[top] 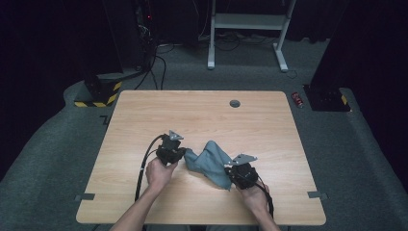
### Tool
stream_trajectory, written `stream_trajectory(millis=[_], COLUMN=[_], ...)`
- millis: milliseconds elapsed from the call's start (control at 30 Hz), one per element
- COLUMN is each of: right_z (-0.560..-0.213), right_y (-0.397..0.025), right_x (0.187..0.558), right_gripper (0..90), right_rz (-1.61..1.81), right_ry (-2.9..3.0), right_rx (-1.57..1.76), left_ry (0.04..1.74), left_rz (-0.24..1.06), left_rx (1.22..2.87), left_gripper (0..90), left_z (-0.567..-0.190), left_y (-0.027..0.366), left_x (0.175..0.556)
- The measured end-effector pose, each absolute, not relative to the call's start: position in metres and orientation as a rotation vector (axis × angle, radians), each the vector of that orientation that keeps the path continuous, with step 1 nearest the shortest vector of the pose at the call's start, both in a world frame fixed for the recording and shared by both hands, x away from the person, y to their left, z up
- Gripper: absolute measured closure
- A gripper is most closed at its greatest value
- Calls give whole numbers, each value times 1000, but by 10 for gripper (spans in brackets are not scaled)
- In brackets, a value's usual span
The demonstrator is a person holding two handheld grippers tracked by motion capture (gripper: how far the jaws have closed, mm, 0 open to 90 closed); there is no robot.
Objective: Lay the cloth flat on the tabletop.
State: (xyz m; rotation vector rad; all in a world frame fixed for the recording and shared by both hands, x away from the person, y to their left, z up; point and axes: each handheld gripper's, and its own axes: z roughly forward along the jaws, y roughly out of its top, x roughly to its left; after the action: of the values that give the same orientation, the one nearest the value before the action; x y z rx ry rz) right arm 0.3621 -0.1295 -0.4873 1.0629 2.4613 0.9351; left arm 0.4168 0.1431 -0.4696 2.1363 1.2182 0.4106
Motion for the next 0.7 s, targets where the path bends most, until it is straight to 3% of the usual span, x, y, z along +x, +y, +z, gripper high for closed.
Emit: stream_trajectory(millis=[133, 333, 400, 567, 700], right_z=[-491, -501, -501, -487, -480], right_y=[-136, -136, -135, -134, -125], right_x=[355, 346, 346, 355, 373], right_gripper=[886, 880, 836, 709, 642], right_rz=[928, 894, 894, 949, 971], right_ry=[2471, 2531, 2540, 2479, 2432], right_rx=[1061, 1045, 1041, 1064, 1094], left_ry=[1201, 1222, 1223, 1218, 1190], left_rz=[467, 410, 391, 351, 310], left_rx=[2128, 2142, 2145, 2097, 2123], left_gripper=[900, 896, 885, 617, 487], left_z=[-469, -482, -485, -485, -488], left_y=[154, 164, 164, 162, 150], left_x=[400, 390, 388, 390, 394])
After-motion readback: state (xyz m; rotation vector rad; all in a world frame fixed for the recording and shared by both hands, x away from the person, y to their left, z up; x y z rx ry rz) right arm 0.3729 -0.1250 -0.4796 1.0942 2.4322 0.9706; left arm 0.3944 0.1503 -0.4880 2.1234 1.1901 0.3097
